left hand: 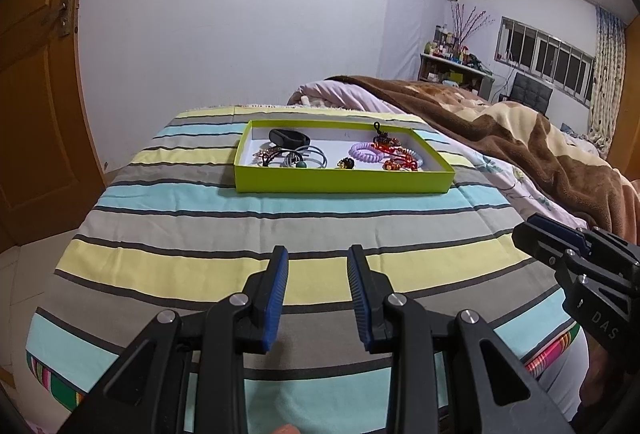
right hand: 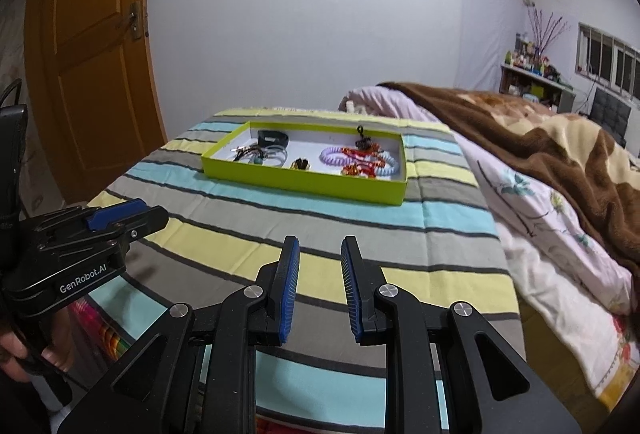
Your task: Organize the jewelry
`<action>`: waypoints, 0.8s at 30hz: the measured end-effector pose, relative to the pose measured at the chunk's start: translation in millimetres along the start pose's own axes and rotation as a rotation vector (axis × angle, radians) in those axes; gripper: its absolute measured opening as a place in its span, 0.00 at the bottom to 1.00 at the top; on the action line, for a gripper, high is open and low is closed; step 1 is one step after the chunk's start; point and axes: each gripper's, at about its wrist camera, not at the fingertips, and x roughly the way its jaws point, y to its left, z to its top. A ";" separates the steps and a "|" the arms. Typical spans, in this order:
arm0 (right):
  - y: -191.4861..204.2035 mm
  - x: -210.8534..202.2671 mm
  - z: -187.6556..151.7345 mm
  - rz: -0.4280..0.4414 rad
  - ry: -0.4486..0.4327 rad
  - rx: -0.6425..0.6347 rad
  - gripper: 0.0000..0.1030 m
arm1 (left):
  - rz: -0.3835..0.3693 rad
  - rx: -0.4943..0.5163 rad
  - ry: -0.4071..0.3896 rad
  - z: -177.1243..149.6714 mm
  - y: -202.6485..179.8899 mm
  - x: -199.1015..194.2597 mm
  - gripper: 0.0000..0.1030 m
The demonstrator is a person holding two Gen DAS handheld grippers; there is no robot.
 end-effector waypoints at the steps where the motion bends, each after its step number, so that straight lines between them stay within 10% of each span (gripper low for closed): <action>1: 0.2 0.2 -0.9 0.003 -0.003 0.000 0.21 | 0.001 0.000 -0.006 -0.9 -0.1 -0.7 0.31; 24: -2.1 3.2 -4.3 0.001 0.007 0.006 0.21 | 0.025 -0.003 -0.014 -5.8 1.3 -1.1 0.31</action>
